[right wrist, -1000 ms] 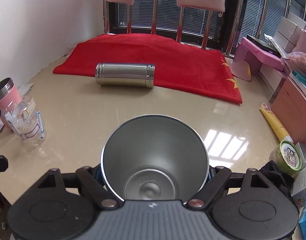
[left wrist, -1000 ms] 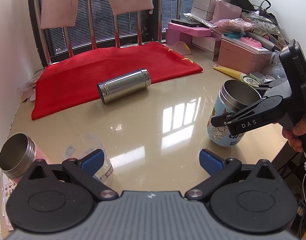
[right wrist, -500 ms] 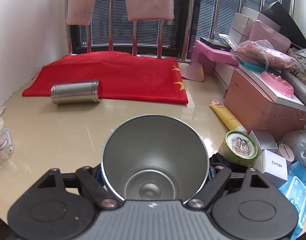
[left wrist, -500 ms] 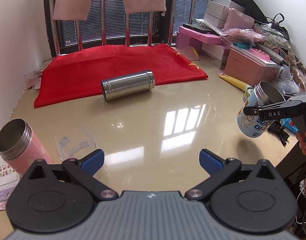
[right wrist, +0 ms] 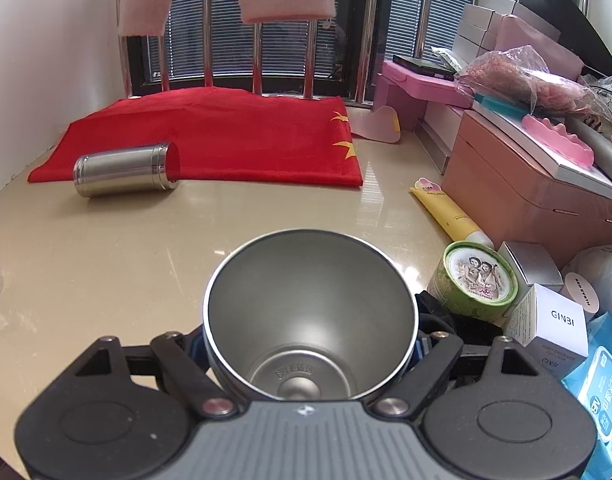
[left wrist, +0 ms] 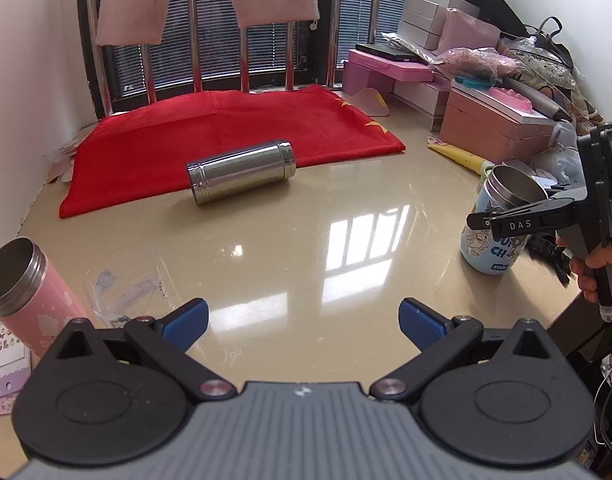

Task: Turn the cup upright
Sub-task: 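Rotate the held blue cup with the right gripper until its opening faces up, then lower the upright blue cup onto the table and open the right gripper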

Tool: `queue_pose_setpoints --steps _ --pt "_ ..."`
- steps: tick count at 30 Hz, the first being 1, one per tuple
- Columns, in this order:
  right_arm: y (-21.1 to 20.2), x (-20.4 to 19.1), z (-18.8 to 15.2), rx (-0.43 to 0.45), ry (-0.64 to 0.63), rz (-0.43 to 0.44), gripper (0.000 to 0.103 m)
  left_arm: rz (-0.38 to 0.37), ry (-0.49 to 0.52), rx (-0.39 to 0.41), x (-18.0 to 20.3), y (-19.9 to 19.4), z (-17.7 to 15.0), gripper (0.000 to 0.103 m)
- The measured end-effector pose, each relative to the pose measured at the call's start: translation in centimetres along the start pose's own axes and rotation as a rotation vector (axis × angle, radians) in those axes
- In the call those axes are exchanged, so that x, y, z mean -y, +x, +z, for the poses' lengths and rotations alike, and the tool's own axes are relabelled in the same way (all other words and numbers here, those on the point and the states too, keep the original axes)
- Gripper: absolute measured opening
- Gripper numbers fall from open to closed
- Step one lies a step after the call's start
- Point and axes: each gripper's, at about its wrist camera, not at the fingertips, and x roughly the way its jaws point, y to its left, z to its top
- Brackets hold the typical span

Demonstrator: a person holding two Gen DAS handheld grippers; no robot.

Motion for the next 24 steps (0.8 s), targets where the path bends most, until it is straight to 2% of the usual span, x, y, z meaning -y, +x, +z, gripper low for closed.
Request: queue_pose_setpoints --steps 4,6,8,17,24 --pt "-0.2 0.1 -0.5 0.036 0.006 0.007 0.085 -0.042 0.029 0.023 1.4 0.2 -0.4 0.103" --pt "-0.8 0.2 -0.8 0.07 0.024 0.012 0.098 -0.055 0.044 0.047 2.1 0.3 -0.6 0.103" --pt "-1.6 0.2 -1.3 0.113 0.026 0.016 0.103 -0.066 0.057 0.066 2.8 0.3 -0.8 0.103" --pt "-5.5 0.1 -3.1 0.251 0.043 -0.012 0.103 -0.085 0.091 0.088 5.2 -0.2 -1.7 0.103" --pt "-11.8 -2.3 -5.9 0.4 0.017 -0.039 0.103 -0.07 0.063 0.163 5.5 -3.8 -3.4 0.103"
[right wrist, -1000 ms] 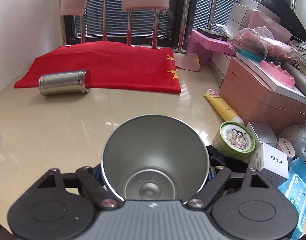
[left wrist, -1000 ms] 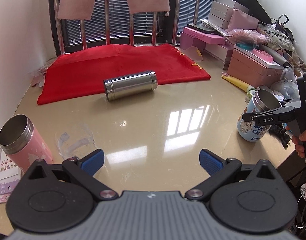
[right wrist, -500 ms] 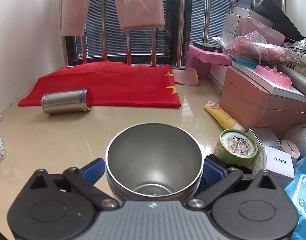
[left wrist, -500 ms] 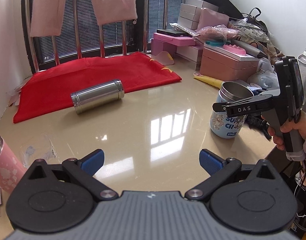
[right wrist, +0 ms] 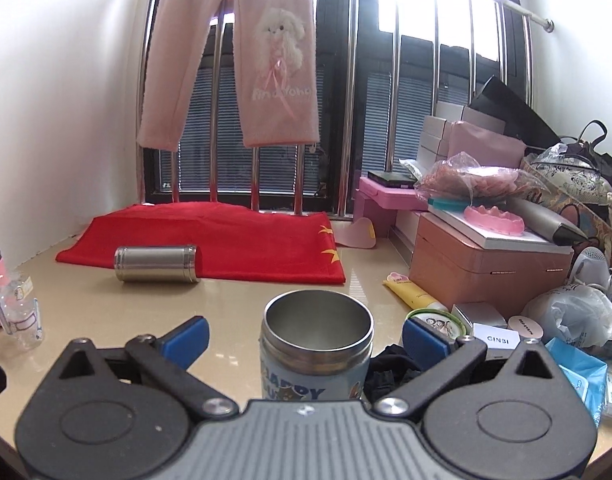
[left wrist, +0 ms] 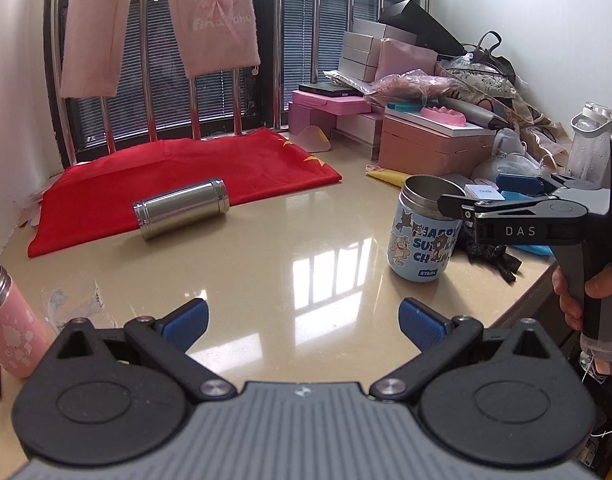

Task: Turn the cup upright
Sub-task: 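Lower the upright blue cup onto the table and open the right gripper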

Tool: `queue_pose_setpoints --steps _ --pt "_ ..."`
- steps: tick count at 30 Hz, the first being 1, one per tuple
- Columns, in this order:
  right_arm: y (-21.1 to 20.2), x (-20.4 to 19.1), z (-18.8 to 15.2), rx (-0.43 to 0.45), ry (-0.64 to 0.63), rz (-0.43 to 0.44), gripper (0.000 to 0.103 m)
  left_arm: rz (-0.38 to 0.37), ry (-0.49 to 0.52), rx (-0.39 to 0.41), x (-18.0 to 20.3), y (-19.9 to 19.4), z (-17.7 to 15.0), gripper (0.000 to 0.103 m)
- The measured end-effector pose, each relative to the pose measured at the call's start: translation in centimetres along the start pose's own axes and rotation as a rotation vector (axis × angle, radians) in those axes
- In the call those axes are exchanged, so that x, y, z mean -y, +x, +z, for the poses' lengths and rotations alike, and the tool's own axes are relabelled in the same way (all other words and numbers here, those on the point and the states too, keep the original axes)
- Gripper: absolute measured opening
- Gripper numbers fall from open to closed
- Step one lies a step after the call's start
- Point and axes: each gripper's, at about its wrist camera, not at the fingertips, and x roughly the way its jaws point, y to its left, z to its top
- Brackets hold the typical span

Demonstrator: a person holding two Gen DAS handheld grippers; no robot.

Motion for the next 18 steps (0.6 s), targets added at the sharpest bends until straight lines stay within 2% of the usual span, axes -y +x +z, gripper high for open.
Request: queue_pose_setpoints --steps 7,13,18 --pt "-8.5 -4.7 -0.8 0.123 -0.011 0.037 0.103 0.041 -0.032 0.093 -0.3 -5.8 -2.0 0.103" --pt "-13.9 -8.9 -2.1 0.156 0.01 0.077 0.103 0.08 -0.068 0.144 -1.2 -10.8 -4.6 0.103" --pt "-16.8 -11.6 -3.2 0.16 0.029 0.113 0.103 0.155 -0.091 0.199 -2.2 -14.4 -6.4 0.103"
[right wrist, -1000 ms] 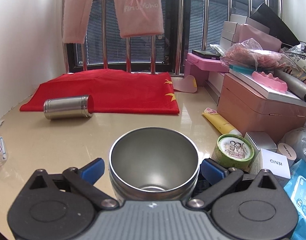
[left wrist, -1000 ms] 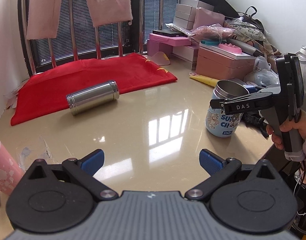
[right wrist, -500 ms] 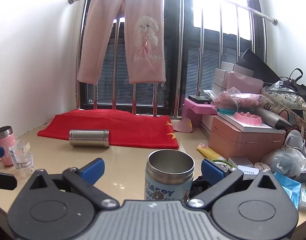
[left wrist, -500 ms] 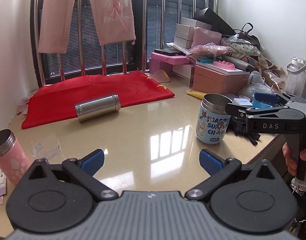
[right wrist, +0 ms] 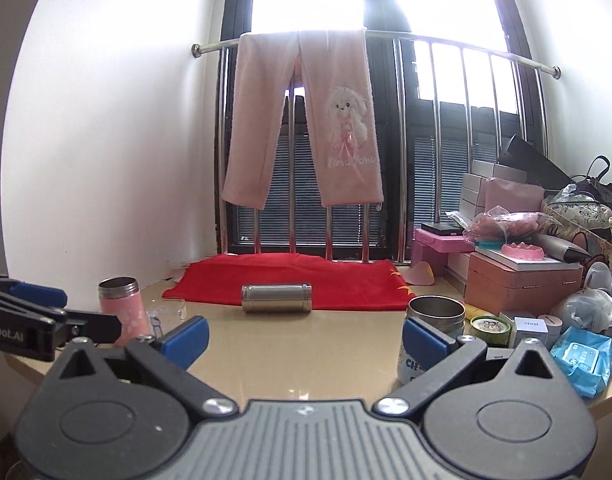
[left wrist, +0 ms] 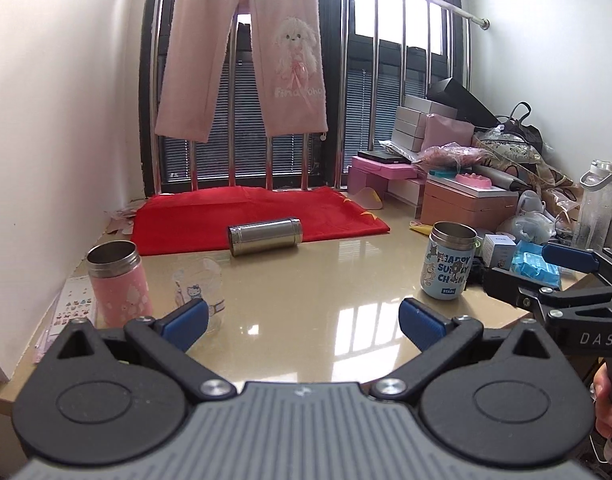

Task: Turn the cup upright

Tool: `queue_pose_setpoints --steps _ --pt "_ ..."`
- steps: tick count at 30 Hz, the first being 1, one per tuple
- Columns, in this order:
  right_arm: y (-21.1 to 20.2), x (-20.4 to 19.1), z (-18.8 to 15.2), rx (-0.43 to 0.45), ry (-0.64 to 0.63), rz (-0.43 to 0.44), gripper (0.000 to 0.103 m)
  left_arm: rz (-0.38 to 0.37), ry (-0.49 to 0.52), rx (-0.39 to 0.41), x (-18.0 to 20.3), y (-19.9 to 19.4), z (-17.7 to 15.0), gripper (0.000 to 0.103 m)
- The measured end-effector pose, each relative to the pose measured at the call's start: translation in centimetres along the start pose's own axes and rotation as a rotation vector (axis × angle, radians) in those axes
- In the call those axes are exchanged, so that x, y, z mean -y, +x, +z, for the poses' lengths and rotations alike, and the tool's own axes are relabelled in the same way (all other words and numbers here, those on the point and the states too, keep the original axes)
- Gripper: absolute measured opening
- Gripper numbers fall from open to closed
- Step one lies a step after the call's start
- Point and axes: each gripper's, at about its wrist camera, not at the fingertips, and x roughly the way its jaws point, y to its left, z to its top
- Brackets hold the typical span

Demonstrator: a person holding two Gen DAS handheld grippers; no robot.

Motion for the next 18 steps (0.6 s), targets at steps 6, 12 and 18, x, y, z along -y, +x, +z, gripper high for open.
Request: queue_pose_setpoints --steps 6,12,18 --pt "-2.0 -2.4 -1.3 -0.011 0.023 0.03 0.103 0.069 -0.023 0.041 -1.9 -3.3 -1.9 0.103" --pt "-1.9 -2.9 -1.6 -0.009 0.037 0.047 0.103 0.083 -0.057 0.036 -2.7 -3.5 -2.6 0.103" --pt "-1.8 -2.4 -1.7 -0.022 0.04 0.051 0.103 0.074 -0.082 0.026 -2.8 -3.3 -2.9 0.103"
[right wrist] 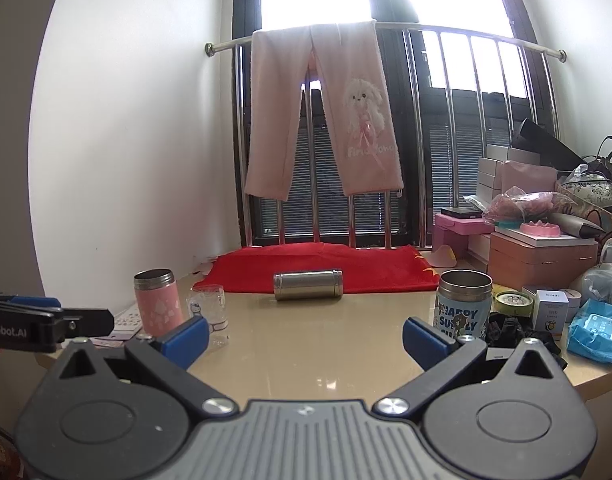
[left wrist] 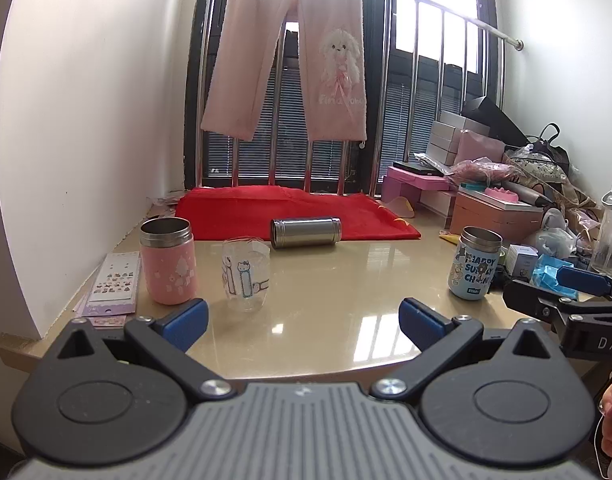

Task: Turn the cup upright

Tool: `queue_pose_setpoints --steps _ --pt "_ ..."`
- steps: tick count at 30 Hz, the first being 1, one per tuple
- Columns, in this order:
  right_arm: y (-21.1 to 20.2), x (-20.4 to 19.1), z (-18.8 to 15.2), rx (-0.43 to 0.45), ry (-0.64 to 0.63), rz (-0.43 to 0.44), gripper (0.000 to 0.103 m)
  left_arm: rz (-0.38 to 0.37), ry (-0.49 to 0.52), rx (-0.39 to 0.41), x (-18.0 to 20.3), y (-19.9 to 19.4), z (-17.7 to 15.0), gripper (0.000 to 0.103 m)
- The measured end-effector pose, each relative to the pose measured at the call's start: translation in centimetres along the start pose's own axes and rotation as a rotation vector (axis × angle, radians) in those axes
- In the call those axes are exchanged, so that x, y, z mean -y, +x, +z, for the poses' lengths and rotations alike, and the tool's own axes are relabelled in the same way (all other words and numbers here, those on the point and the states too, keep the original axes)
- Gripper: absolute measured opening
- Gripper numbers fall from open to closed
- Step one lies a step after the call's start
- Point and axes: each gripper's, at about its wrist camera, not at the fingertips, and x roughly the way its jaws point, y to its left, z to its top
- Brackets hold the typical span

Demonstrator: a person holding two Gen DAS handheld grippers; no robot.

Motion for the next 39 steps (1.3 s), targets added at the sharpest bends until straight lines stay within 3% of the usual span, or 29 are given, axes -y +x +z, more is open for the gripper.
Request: queue_pose_setpoints --steps 39 --pt "0.02 -0.08 -0.05 -0.003 -0.009 0.0 0.103 -0.011 -0.013 -0.01 0.16 0.08 -0.44 0.103"
